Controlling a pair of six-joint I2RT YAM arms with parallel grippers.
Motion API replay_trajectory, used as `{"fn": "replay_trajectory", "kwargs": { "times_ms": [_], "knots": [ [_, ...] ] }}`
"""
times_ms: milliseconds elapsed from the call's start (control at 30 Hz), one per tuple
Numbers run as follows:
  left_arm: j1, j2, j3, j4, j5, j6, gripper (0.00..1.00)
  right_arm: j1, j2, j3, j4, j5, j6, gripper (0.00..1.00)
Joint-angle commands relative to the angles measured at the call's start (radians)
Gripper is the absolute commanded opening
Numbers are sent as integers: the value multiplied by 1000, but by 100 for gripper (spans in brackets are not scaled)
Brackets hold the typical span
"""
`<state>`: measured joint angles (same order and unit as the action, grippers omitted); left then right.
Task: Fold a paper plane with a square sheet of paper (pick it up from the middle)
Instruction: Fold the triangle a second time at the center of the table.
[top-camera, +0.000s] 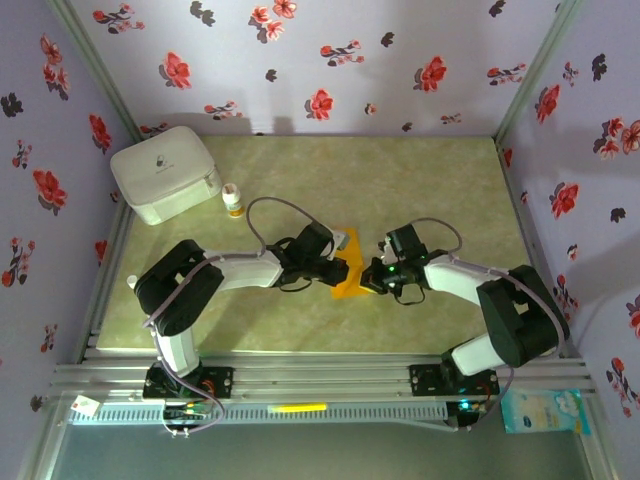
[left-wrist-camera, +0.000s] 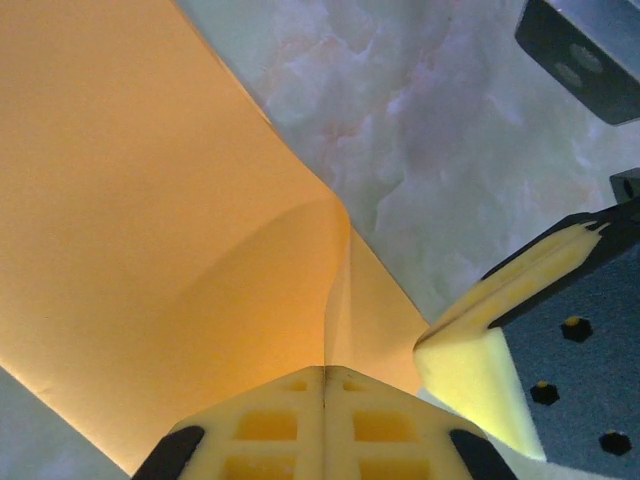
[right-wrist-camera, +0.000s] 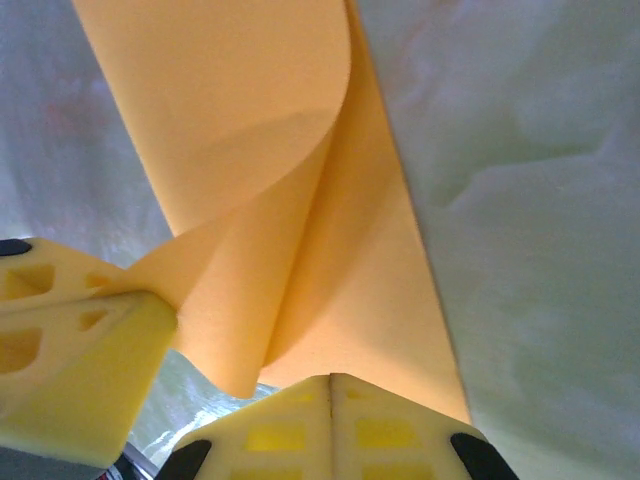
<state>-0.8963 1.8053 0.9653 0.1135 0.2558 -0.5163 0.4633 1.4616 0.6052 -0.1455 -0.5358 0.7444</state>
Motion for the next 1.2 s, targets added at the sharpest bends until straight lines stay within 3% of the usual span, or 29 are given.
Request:
{"fn": "replay_trajectory", "kwargs": {
  "times_ms": [0, 633, 900, 1167],
  "knots": [
    [5, -6, -10, 23, 18, -8, 0, 9, 27, 16, 19, -2, 24, 2],
    [4, 0, -4, 11, 26, 2, 0, 9, 132, 53, 77, 28, 13, 1],
    [12, -3, 18, -6, 27, 21, 0, 9, 152, 39, -77, 92, -109, 0],
    [23, 25, 29, -23, 26, 26, 0, 9, 135, 46, -141, 71, -156, 0]
  ]
}}
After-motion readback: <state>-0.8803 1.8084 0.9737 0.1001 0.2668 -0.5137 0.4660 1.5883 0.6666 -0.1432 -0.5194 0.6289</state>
